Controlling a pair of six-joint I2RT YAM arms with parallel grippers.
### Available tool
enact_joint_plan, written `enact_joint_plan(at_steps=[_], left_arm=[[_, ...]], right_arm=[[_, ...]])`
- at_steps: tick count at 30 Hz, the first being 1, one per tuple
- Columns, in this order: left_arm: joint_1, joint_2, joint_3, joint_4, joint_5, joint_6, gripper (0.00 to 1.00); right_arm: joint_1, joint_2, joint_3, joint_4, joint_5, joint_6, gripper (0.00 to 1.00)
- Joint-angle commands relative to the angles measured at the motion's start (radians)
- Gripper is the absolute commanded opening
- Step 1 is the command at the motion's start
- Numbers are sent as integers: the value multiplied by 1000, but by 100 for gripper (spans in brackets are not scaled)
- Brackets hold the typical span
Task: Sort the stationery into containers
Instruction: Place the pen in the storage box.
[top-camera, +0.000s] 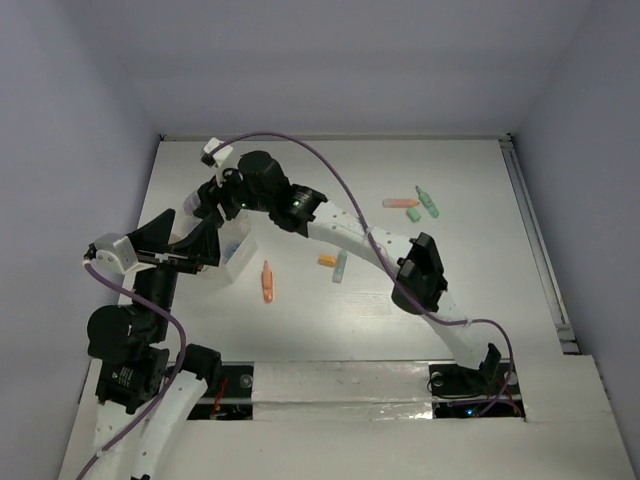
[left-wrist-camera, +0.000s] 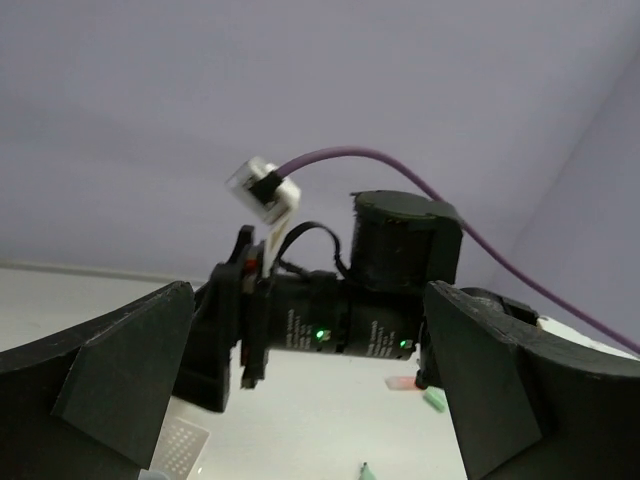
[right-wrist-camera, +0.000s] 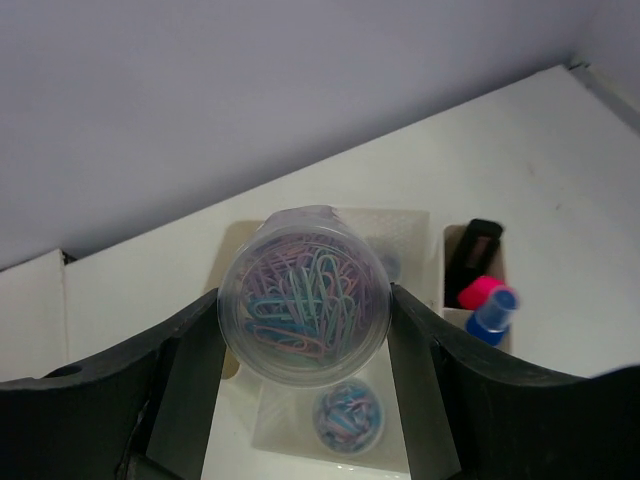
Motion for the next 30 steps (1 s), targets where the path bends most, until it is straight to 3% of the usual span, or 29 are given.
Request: enact_joint_plan(at_steps=[1,10,24,30], left_arm=[[6,-5,-14,39,-21,16,99],[6,0,-20,40,-7,13,99],[6,7,-24,45,7,11,99],[6,10,-24,43,8,11,99]], right_arm=[[13,54,99,-39,6,-32,45],[31,193,191,-37,55,-61,46],[50,255,130,-5,172,-67,49],[59,247,99,12,190,-62,65]])
